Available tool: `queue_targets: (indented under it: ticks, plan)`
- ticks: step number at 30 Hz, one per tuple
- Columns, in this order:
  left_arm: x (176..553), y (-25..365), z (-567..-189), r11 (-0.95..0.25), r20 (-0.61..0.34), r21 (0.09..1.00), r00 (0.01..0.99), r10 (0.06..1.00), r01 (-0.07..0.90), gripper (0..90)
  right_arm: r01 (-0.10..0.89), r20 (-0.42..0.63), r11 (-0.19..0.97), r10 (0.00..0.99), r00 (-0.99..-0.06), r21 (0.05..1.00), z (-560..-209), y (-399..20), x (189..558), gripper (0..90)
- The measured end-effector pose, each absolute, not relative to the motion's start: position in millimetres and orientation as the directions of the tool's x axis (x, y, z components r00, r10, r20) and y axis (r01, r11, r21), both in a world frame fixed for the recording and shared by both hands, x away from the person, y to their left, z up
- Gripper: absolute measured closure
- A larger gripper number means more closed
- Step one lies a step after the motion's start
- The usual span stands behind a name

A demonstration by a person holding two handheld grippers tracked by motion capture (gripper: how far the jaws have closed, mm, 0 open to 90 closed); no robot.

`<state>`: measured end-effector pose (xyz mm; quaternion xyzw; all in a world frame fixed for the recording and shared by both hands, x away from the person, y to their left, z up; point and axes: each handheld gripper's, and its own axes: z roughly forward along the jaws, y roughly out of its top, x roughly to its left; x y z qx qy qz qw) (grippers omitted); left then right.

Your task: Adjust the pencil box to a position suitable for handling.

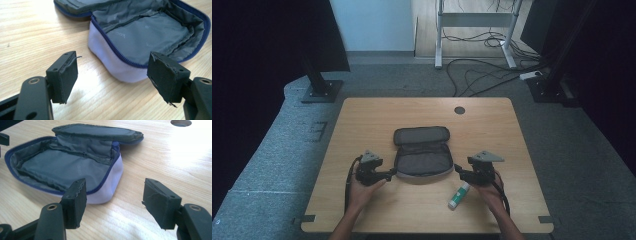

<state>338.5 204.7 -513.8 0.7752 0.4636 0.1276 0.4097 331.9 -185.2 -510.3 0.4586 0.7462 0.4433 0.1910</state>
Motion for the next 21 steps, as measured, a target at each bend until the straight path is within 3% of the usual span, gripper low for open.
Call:
queue_targets:
  ticks: [21]
  plan:
    - [315.1,237.4,-541.9,-0.211,-0.204,0.723,0.495,0.845,0.658,26.3,0.506,0.126,0.177,0.852,-0.508,0.844,-523.6,-204.4,291.6,33.4]
